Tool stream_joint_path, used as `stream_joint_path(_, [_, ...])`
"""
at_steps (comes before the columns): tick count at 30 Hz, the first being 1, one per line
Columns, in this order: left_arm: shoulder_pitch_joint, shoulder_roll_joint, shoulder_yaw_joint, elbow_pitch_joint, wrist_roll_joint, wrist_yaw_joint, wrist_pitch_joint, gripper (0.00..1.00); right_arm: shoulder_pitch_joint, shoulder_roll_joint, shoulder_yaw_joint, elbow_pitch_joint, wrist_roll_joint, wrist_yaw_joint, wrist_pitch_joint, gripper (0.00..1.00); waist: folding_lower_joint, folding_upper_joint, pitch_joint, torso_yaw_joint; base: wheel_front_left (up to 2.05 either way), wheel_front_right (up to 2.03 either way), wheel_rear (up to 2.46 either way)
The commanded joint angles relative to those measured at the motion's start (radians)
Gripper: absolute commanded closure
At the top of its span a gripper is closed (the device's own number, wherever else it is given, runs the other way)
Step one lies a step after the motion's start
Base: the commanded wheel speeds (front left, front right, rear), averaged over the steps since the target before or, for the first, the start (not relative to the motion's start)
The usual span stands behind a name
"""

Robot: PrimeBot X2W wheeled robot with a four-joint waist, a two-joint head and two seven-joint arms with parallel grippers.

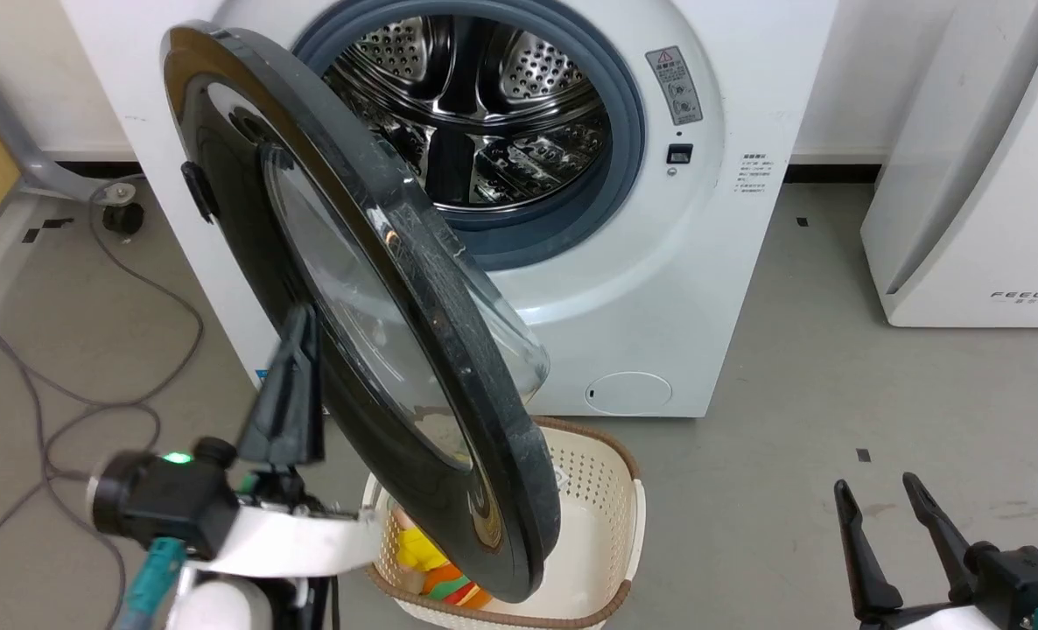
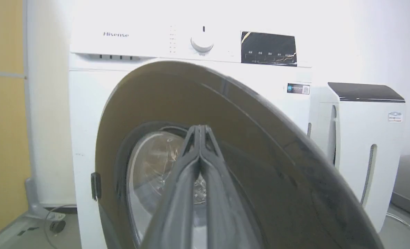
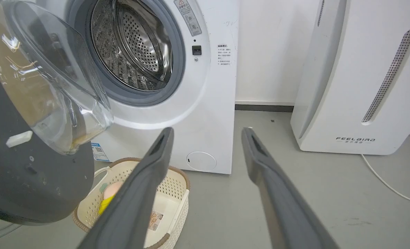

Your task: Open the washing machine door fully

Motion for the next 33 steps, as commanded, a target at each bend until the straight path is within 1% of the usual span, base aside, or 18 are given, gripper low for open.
stream_joint_path(1, [-0.020, 0.002, 0.006, -0.036, 0.002, 0.004, -0.006, 1.00, -0.009, 0.003, -0.003, 0.003, 0.010, 0.001, -0.005, 0.00, 0.0000, 0.0000, 0.002, -0.001, 0.00, 0.00, 0.00])
stream_joint_path(2, [-0.020, 0.002, 0.006, -0.036, 0.002, 0.004, -0.006, 1.00, -0.009, 0.003, -0.003, 0.003, 0.010, 0.001, -0.005, 0.00, 0.0000, 0.0000, 0.002, -0.001, 0.00, 0.00, 0.00])
stream_joint_path(10, [-0.096, 0.002, -0.017, -0.271, -0.005, 0.000, -0.006, 1.00, -0.011, 0.003, -0.004, 0.008, 0.009, 0.001, -0.005, 0.00, 0.0000, 0.0000, 0.010, -0.003, 0.00, 0.00, 0.00])
stream_joint_path(13, [-0.128, 0.002, -0.054, -0.351, -0.020, -0.004, -0.006, 1.00, -0.012, 0.003, -0.006, 0.010, 0.011, 0.001, -0.006, 0.00, 0.0000, 0.0000, 0.014, 0.000, 0.00, 0.00, 0.00])
stream_joint_path(17, [-0.154, 0.001, -0.121, -0.414, -0.034, -0.009, -0.006, 1.00, -0.014, 0.003, -0.007, 0.017, 0.010, 0.001, -0.006, 0.00, 0.0000, 0.0000, 0.016, 0.003, 0.00, 0.00, 0.00])
stream_joint_path(23, [-0.144, 0.001, -0.257, -0.411, -0.045, -0.029, 0.002, 1.00, -0.018, 0.003, -0.008, 0.023, 0.011, 0.001, -0.004, 0.00, 0.0000, 0.0000, 0.019, 0.004, 0.00, 0.00, 0.00])
stream_joint_path(27, [-0.120, 0.009, -0.378, -0.391, -0.075, -0.045, 0.054, 1.00, -0.017, 0.003, -0.009, 0.027, 0.010, 0.001, -0.002, 0.00, 0.0000, 0.0000, 0.020, 0.004, 0.00, 0.00, 0.00])
stream_joint_path(33, [-0.071, 0.047, -0.536, -0.348, -0.130, -0.056, 0.149, 1.00, -0.017, 0.003, -0.011, 0.033, 0.009, 0.001, -0.001, 0.00, 0.0000, 0.0000, 0.024, 0.004, 0.00, 0.00, 0.00])
